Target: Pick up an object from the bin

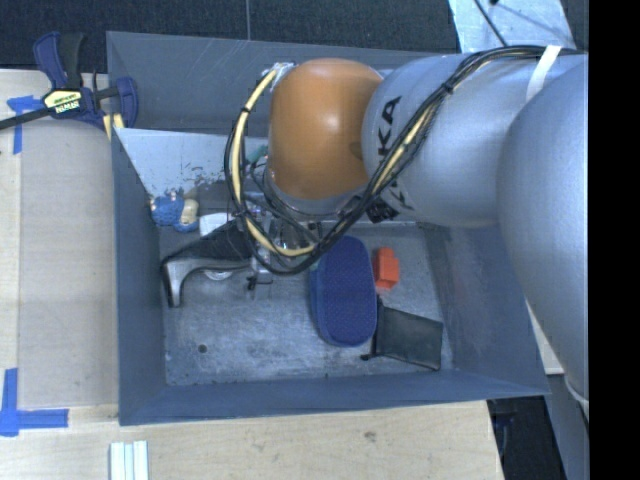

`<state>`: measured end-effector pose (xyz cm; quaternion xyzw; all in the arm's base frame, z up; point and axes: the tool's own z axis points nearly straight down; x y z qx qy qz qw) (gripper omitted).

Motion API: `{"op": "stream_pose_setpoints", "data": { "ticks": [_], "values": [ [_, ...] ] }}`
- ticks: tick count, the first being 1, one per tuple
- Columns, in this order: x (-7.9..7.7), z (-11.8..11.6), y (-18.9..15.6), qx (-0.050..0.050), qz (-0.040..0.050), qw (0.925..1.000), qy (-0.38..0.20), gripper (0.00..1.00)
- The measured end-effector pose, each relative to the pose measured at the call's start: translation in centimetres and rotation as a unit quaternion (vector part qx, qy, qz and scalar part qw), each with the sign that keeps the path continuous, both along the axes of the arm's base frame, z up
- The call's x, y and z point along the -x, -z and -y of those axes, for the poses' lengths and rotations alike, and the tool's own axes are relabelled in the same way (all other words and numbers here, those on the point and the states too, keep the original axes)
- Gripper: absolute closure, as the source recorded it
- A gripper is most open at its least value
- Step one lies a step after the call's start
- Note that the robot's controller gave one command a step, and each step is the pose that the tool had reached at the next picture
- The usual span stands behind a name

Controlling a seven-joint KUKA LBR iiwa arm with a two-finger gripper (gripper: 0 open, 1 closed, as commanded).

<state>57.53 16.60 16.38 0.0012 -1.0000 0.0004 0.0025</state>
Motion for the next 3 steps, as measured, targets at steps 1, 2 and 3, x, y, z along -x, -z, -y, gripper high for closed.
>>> {"op": "stream_pose_setpoints", "data": {
  "ticks": [1, 2, 3],
  "values": [
    [-3.6, -0.4, 6.8, -0.003, 0.0116, 0.9991, 0.040, 0.00],
    [-3.7, -0.5, 6.9, -0.004, 0.0132, 0.9991, 0.041, 1.00],
    [-4.1, -0.9, -1.6, 0.000, 0.0042, 0.9990, 0.045, 1.00]
  ]
}}
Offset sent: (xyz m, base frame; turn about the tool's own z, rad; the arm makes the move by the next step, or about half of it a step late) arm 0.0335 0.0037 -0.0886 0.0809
